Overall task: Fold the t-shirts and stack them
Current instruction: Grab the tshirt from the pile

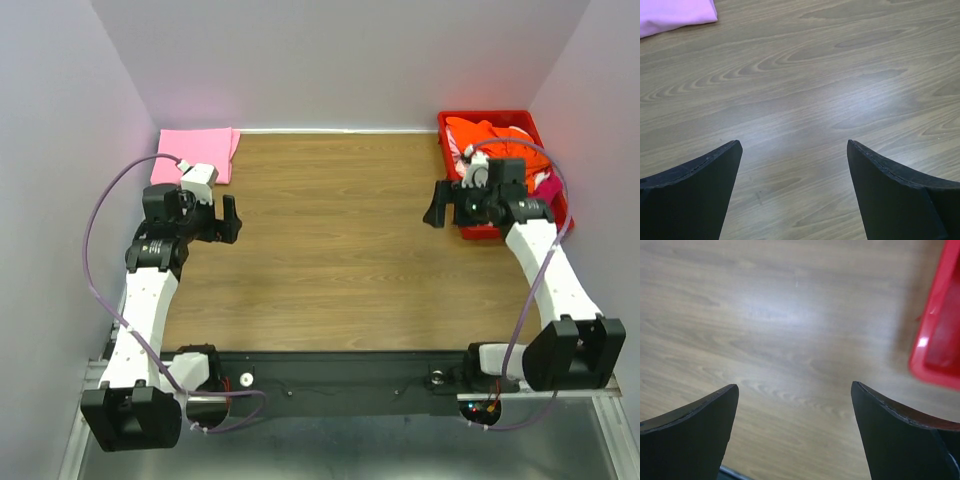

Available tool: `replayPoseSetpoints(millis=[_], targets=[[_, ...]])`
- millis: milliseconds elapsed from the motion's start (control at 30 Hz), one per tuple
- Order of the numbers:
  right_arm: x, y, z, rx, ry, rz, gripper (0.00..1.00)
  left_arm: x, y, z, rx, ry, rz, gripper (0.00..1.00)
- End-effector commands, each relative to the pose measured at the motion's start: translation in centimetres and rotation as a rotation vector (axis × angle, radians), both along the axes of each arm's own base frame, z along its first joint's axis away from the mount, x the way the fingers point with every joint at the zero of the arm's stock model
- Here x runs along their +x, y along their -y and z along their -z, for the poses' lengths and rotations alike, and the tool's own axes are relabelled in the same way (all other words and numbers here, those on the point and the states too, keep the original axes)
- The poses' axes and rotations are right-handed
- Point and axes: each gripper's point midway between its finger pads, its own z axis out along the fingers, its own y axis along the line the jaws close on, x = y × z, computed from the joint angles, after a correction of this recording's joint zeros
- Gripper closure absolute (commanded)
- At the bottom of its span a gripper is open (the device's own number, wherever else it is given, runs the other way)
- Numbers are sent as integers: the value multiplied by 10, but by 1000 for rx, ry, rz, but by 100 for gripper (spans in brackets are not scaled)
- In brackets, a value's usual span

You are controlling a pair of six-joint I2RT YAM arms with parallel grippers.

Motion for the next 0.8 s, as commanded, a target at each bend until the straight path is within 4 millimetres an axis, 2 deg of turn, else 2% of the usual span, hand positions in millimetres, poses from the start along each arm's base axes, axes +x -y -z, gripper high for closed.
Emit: replayPoseSetpoints(millis=[0, 33, 67, 100, 133, 167, 200, 233, 267, 333, 367, 433, 467, 500, 533, 667, 767], targets=[[39, 23, -55, -89, 137, 17, 0, 9, 8, -26, -19, 81, 50, 1], [55, 39, -46, -111, 107, 62, 0, 9, 9, -25, -22, 74, 55, 1], [66, 49, -54, -124, 122, 86, 0, 10, 11, -28, -28, 78, 66, 1], [82, 60, -77, -142, 176, 112, 0, 10, 11, -29, -28, 79, 70, 1], [101, 78, -68, -185, 154, 150, 0, 11, 12, -28, -29, 74, 71, 1], [112, 99, -72, -217, 160, 195, 0, 12, 13, -32, -31, 83, 76, 1], [128, 114, -94, -248, 207, 230, 0, 14, 13, -32, -34, 80, 77, 1], [142, 133, -80, -286, 176, 260, 0, 14, 13, -32, -37, 78, 79, 1], [151, 154, -78, -304, 170, 298, 0, 15, 14, -32, -40, 76, 82, 1], [166, 177, -82, -341, 181, 336, 0, 18, 15, -32, -46, 68, 82, 1], [179, 197, -78, -371, 175, 367, 0, 18, 16, -31, -48, 65, 86, 1], [188, 213, -71, -403, 164, 383, 0, 20, 16, -29, -51, 57, 87, 1], [194, 222, -75, -433, 174, 399, 0, 20, 15, -31, -50, 63, 84, 1], [200, 231, -59, -435, 145, 405, 0, 21, 13, -31, -44, 66, 75, 1], [203, 239, -60, -447, 149, 422, 1, 21, 13, -30, -43, 65, 74, 1], [214, 253, -30, -441, 95, 441, 3, 21, 12, -28, -40, 63, 68, 1], [220, 254, -9, -429, 61, 441, 8, 21, 10, -24, -35, 56, 61, 1]])
